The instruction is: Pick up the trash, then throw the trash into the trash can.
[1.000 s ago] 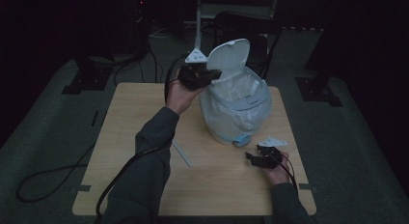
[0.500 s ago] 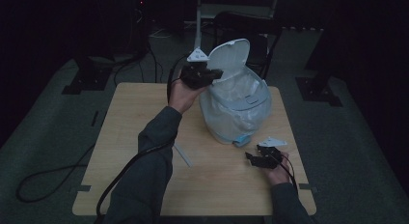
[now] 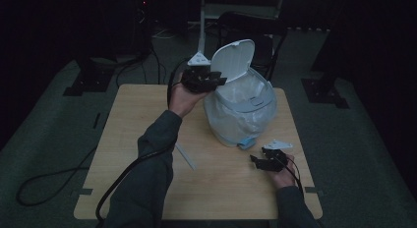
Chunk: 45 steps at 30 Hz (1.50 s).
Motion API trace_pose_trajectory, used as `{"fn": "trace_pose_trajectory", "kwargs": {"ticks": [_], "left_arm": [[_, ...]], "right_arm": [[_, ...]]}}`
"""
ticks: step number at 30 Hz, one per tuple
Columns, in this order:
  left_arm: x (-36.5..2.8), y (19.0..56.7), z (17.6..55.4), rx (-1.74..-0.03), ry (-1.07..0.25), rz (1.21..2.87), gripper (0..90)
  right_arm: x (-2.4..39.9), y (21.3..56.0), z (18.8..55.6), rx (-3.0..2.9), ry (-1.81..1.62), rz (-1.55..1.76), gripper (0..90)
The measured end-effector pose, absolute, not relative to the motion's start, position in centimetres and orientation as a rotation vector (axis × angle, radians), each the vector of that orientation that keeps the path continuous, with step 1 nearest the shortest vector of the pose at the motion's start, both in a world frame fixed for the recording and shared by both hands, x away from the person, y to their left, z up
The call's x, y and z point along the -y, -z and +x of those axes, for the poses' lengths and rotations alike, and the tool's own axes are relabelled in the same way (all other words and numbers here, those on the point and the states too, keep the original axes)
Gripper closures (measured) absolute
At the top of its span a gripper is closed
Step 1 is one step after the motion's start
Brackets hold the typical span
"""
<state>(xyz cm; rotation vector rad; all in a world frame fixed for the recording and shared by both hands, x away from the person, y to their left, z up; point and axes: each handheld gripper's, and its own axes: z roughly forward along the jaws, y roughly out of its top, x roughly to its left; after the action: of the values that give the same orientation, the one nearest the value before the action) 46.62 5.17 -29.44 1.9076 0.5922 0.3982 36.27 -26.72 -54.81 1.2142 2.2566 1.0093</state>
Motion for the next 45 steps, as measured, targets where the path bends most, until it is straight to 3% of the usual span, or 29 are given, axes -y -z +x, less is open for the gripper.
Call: {"fn": "trace_pose_trajectory", "kwargs": {"ticks": [15, 27, 45], "left_arm": [[-10.4, 31.5, 44.7, -0.706, -0.444, 1.899, 52.4], [-12.3, 33.0, 42.9, -0.742, -0.481, 1.896, 48.9], [-15.2, 38.9, 40.3, -0.884, -0.481, 1.905, 38.9]], "right_arm": [[26.7, 54.8, 36.3, -2.257, -1.011, 1.215, 33.2], [26.7, 54.8, 36.3, -2.256, -1.010, 1.215, 33.1], [26.7, 54.8, 36.3, -2.256, -1.010, 1.215, 33.0]]}}
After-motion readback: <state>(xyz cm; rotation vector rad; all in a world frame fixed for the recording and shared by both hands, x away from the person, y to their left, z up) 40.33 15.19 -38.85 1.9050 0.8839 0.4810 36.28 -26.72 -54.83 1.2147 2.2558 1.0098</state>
